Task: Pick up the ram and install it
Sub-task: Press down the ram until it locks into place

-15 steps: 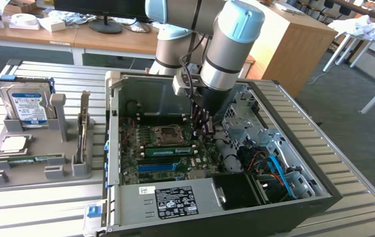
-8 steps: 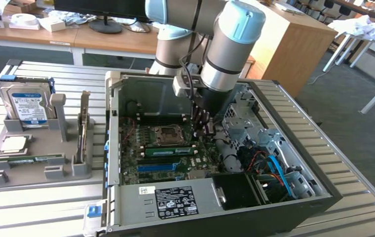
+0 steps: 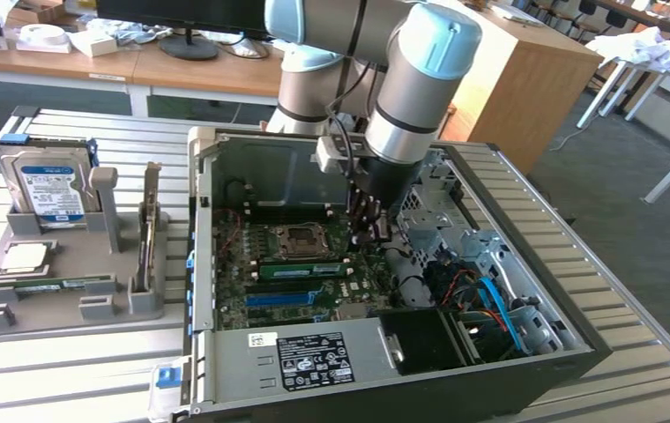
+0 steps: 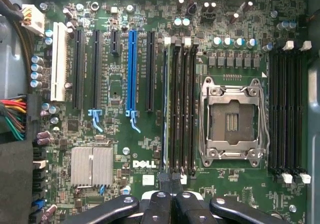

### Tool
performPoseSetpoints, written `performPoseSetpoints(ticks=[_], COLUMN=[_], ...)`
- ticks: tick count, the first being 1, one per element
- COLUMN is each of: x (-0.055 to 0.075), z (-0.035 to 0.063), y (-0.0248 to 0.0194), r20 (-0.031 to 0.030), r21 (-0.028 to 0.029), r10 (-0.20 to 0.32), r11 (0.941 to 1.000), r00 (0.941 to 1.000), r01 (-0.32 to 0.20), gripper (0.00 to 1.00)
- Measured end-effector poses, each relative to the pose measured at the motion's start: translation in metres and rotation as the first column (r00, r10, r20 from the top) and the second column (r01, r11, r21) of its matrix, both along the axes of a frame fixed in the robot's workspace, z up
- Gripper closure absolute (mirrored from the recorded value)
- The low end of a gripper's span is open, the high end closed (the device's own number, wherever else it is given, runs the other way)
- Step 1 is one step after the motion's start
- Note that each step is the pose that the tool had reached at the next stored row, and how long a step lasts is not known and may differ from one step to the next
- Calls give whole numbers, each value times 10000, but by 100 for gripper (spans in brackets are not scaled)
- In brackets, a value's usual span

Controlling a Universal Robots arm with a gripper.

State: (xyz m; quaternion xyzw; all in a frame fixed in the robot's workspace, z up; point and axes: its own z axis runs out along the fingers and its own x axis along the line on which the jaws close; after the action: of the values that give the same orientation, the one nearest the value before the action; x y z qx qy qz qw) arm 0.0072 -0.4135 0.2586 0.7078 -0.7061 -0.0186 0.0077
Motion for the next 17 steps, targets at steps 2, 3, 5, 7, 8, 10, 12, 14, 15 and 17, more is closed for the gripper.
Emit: performPoseSetpoints(ticks=[2, 3, 5, 7, 8, 10, 12, 14, 15, 17], x=[2, 2, 2, 2, 2, 2, 2, 2, 2, 2], z=[0, 0, -11, -33, -44, -65, -84, -102, -107, -107], y=[0, 0, -1, 0, 0, 0, 0, 0, 0, 0], r20=[0, 0, 0, 0, 1, 0, 0, 0, 0, 0], r21=[0, 0, 3, 1, 1, 1, 0, 1, 1, -1], r10=[0, -1, -1, 0, 0, 0, -1, 0, 0, -1], r11=[10000, 10000, 10000, 10000, 10000, 10000, 10000, 10000, 10000, 10000], r00=[10000, 10000, 10000, 10000, 10000, 10000, 10000, 10000, 10000, 10000], r01=[0, 1, 1, 0, 0, 0, 1, 0, 0, 1], gripper=[90, 90, 90, 90, 90, 90, 90, 90, 90, 90])
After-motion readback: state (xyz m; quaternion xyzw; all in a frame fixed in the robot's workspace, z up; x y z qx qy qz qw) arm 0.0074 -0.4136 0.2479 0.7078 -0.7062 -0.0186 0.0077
